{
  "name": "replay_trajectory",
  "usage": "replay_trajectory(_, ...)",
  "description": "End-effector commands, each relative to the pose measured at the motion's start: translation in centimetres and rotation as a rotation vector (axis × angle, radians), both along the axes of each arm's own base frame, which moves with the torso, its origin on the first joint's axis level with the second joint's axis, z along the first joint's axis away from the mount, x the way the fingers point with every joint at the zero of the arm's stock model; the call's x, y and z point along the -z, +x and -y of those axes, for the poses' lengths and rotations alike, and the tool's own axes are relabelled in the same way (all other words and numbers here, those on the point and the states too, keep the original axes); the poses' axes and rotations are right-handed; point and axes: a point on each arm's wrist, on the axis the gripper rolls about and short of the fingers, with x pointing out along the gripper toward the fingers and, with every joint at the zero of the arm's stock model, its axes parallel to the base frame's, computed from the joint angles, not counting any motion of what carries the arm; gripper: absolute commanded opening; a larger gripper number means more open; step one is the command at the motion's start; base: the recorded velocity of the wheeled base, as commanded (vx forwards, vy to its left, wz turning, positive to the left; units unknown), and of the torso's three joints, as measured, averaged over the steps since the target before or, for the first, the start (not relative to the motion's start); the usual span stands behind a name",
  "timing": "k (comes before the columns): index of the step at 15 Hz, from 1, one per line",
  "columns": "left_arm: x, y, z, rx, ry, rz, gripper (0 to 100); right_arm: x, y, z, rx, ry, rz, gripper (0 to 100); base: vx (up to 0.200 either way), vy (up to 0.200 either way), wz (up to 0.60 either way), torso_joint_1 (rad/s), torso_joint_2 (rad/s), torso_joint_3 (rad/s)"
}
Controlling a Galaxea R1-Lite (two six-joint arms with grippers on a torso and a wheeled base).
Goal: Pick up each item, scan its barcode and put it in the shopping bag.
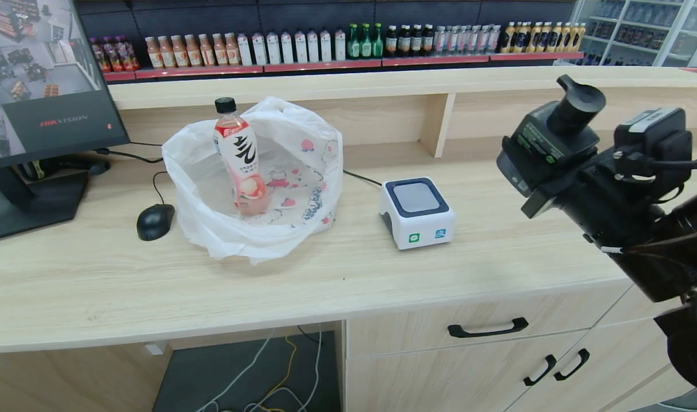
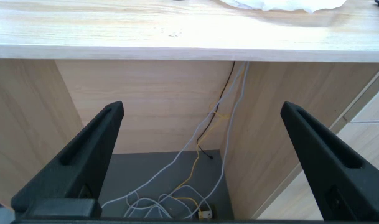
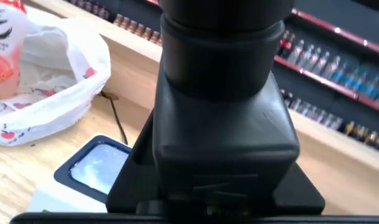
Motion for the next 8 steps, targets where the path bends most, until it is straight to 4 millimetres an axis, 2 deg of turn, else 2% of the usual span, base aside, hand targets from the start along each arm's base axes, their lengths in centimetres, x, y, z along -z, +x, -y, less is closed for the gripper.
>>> replay_trajectory(1, 0.0, 0.0, 0.0, 0.001, 0.004, 0.0, 100, 0.6, -0.8, 1.1, 0.019, 0.056, -0.052, 0, 0.0, 0.0, 0.0, 0.0, 0.0, 0.0)
replay_trajectory(4, 0.0, 0.0, 0.0, 0.001, 0.012, -0.001, 100, 2.0, -1.5, 1.4, -0.011, 0.176, -0.166, 0, 0.0, 0.0, 0.0, 0.0, 0.0, 0.0)
replay_trajectory(8, 0.0, 0.0, 0.0, 0.001, 0.012, 0.0, 100, 2.0, -1.1, 1.3, 0.081, 0.251, -0.178, 0, 0.0, 0.0, 0.0, 0.0, 0.0, 0.0)
